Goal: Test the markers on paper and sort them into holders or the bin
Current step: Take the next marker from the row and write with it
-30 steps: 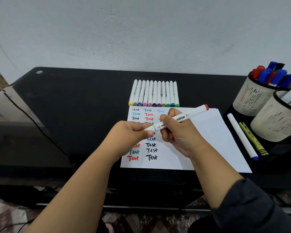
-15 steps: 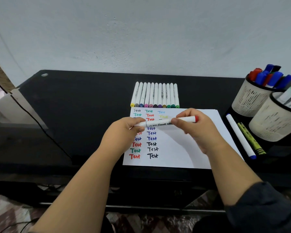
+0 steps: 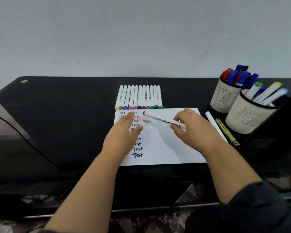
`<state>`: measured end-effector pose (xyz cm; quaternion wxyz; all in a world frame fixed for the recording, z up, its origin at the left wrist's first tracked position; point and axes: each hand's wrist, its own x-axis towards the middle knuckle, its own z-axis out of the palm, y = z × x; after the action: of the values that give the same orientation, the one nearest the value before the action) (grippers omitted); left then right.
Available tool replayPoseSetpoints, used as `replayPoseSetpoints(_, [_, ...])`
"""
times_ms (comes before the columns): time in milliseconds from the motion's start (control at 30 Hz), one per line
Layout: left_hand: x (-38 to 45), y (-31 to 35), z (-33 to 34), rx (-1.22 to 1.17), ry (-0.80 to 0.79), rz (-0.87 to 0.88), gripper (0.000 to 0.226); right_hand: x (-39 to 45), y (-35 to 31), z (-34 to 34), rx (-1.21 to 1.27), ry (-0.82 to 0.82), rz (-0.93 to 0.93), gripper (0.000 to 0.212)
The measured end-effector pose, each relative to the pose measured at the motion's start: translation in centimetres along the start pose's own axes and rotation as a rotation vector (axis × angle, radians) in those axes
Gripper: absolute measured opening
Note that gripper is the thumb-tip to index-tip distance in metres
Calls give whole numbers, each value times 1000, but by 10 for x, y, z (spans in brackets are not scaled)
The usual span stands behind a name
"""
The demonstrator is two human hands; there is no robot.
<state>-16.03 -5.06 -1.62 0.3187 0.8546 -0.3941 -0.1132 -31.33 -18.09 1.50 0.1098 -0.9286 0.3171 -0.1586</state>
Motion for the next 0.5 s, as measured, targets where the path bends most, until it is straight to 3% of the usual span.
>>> replayPoseSetpoints(167, [2,2,20,258,-168,6,68,-13,23,-1,19,41,276,37])
replayPoseSetpoints(500, [2,-2,29,385,-193,36,63,-28,54,12,-192,18,501,51])
